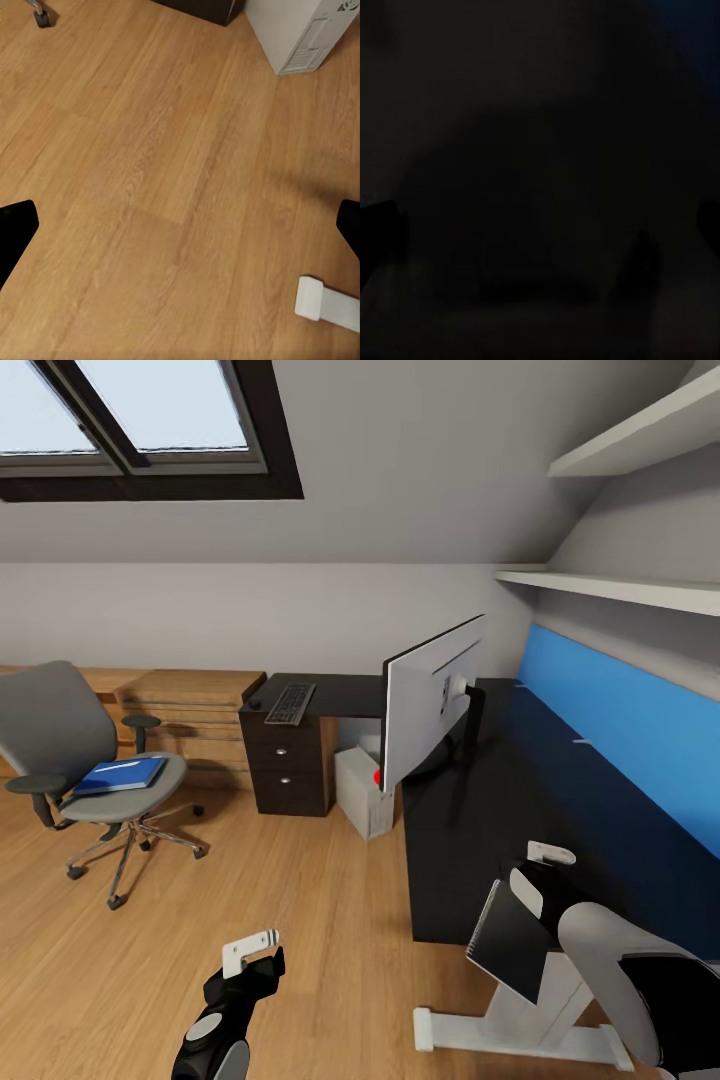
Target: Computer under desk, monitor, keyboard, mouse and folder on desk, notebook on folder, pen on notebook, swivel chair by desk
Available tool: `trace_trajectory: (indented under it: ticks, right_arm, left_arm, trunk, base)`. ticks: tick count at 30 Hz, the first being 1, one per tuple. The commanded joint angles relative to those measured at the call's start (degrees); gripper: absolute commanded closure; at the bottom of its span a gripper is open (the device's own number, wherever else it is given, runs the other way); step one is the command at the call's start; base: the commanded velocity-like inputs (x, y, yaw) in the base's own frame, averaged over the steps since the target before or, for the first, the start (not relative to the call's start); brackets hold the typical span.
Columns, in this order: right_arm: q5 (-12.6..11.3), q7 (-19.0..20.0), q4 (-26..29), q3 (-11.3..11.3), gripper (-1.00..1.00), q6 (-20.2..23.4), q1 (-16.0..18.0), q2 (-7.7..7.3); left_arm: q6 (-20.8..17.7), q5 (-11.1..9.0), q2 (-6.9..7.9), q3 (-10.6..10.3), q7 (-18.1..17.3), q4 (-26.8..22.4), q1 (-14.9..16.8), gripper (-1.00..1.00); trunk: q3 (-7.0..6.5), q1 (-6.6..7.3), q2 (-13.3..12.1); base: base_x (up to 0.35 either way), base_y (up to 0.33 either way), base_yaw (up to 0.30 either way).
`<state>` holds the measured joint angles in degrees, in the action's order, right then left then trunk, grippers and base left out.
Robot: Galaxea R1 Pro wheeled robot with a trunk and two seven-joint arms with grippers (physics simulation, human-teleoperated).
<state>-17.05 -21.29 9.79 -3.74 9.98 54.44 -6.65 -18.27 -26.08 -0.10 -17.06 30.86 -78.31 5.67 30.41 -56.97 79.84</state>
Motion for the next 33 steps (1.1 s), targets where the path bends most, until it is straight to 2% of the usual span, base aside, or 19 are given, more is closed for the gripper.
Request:
trace_trajectory:
  ticks: [1, 3, 8, 15, 33]
  right_arm:
    - [-0.6, -0.2, -0.9, -0.2, -1.00, 0.8, 0.0, -0.03]
    - [-0.7, -0.2, -0.9, -0.2, -1.00, 0.7, 0.0, -0.03]
    - [-0.7, -0.2, -0.7, 0.0, -1.00, -1.4, 0.0, -0.03]
    - [-0.9, -0.1, 0.3, 0.0, -1.00, -8.0, 0.0, -0.03]
    - [-1.0, -0.2, 3.1, -0.1, -1.00, -9.4, 0.0, 0.15]
  left_arm:
    - [-0.2, -0.4, 0.02, -0.1, 0.4, -0.1, 0.0, -1.00]
    - [-0.2, -0.4, 0.02, -0.1, 0.4, -0.1, 0.0, -1.00]
    - [-0.2, -0.4, 0.02, -0.1, 0.4, -0.1, 0.0, -1.00]
    - [-0.2, -0.4, -0.04, -0.2, 0.4, 0.1, 0.0, -1.00]
    - [-0.3, -0.4, -0.07, -0.2, 0.4, 0.2, 0.0, -1.00]
  trunk:
    - [0.07, 0.00, 0.0]
    - [0.07, 0.00, 0.0]
    - [-0.83, 1.09, -2.0]
    - [-2.08, 2.63, -4.8]
    - [-5.32, 6.58, -12.0]
  base:
    - [0.000, 0.000, 0.000]
    - [0.000, 0.000, 0.000]
    - [0.000, 0.000, 0.000]
    - [0.000, 0.000, 0.000]
    - [0.000, 0.000, 0.000]
